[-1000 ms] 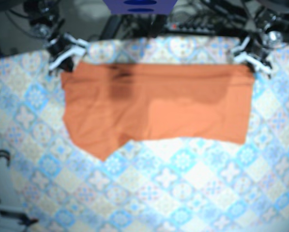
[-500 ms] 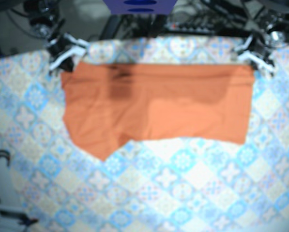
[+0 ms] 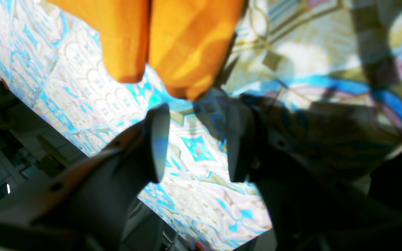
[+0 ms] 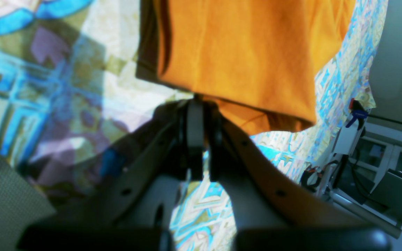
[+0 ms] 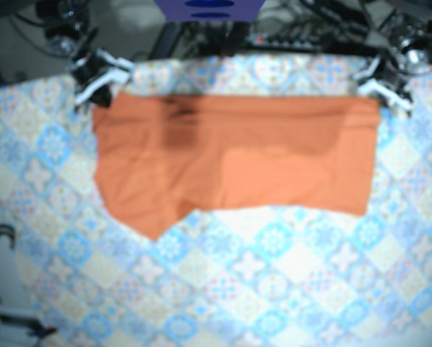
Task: Fold the T-shirt properly
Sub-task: 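Hold the folded edge corners with both grippers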
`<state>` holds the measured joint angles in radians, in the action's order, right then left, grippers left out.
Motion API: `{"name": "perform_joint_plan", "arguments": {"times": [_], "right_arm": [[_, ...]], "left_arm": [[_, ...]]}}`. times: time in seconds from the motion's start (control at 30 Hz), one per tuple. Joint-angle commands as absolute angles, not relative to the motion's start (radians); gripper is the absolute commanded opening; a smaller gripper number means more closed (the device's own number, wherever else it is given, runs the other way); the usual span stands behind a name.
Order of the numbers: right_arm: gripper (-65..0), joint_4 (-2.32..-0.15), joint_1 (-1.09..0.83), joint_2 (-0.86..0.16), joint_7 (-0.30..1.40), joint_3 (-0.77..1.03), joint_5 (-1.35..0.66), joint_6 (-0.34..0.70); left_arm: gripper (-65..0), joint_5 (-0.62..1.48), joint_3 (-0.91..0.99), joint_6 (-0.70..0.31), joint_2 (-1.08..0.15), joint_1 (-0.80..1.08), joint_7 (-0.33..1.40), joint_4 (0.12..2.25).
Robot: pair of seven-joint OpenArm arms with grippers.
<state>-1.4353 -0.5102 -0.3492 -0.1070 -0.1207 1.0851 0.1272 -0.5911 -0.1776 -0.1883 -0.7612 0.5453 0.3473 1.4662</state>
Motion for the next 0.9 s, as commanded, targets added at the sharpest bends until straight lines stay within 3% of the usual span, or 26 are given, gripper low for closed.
{"name": "perform_joint_plan", "arguments": {"times": [0.0,0.87], "right_arm": [[-64.8,-1.448,-0.518,-0.358,-0.117,-0.119,1.084,0.136],[-64.8,-1.446,-0.518,-0.297,-0.119,-0.12,1.161,0.136]], "left_arm": [[-38.9,-0.596,-0.171,-0.179,-0.777,0.544,0.343,1.478],[-38.9,-0.598,-0.168,-0.179,-0.776,0.57,0.349,1.581]]}}
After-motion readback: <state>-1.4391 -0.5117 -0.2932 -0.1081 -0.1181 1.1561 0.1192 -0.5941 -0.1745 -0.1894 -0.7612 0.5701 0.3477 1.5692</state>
